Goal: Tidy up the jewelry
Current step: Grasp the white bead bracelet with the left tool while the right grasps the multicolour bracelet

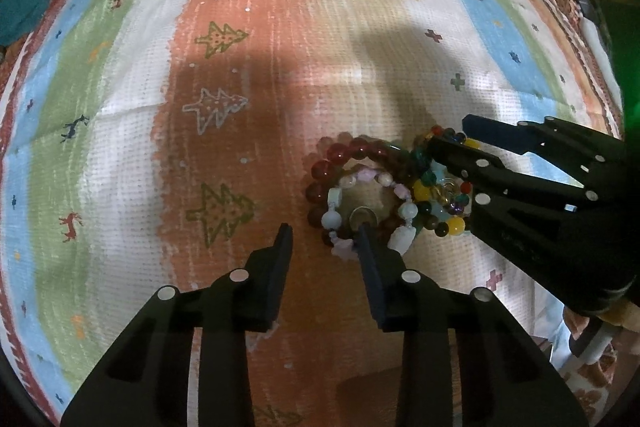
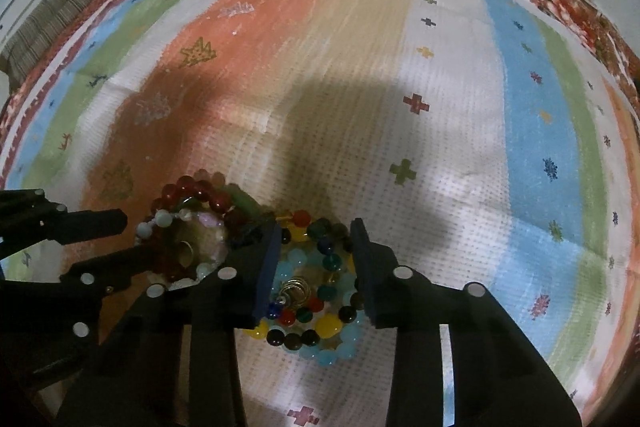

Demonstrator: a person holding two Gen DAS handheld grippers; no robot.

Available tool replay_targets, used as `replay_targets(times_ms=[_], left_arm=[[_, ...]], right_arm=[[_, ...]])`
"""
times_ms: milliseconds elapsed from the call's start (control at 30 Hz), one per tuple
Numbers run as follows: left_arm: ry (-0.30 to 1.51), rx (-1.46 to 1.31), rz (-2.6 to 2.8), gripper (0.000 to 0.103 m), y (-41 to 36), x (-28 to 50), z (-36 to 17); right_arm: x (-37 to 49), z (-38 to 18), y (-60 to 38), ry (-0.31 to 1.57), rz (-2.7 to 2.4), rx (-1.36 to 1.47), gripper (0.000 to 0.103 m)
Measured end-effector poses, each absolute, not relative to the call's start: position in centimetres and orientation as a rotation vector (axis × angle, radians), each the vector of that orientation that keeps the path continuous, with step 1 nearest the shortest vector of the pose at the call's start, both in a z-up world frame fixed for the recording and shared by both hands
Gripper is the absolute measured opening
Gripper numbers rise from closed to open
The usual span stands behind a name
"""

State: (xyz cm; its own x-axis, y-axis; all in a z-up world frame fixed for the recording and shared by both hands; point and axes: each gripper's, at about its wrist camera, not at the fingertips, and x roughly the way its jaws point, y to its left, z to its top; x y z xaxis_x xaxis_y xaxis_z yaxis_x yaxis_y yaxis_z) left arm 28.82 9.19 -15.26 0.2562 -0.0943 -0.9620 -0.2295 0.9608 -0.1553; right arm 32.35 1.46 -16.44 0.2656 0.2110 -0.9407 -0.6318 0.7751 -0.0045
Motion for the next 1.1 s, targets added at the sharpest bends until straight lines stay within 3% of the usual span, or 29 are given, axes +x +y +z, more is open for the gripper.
replay_targets(times_ms=[167,400,767,867,967,1100], left_arm=[[1.331,-0.282,0.124,0.011,9.5,28.8,-15.5],[1.344,-0.255,0.162,0.000,9.6,28.8,-15.8],[1.290,-0.277,0.134,0.000,9.6,28.4,-13.7],[1.289,-0.280,0.149,0.006,10.0,28.5,-14.0],[1.284,-0.279,0.147,0.024,10.0,28.5,-14.1],[1.292,-0.261,0.143,0.027,9.9,28.6,-14.6]], right_arm=[[32.3,-16.7,1.5,1.175,0.598,-0.429,0.015],[32.1,-16.7,1.2,1.174,0.605,-0.423,0.012],[31.8,-14.6,-0.5,1.152,0.578,-0.370,0.010],[31.7,-14.1,-0.9,1.148,0.576,-0.344,0.010],[31.6,-13.8,-1.1,1.143,0.567,-0.336,0.010],[31.5,-13.7,-1.1,1.145,0.566,-0.331,0.010]])
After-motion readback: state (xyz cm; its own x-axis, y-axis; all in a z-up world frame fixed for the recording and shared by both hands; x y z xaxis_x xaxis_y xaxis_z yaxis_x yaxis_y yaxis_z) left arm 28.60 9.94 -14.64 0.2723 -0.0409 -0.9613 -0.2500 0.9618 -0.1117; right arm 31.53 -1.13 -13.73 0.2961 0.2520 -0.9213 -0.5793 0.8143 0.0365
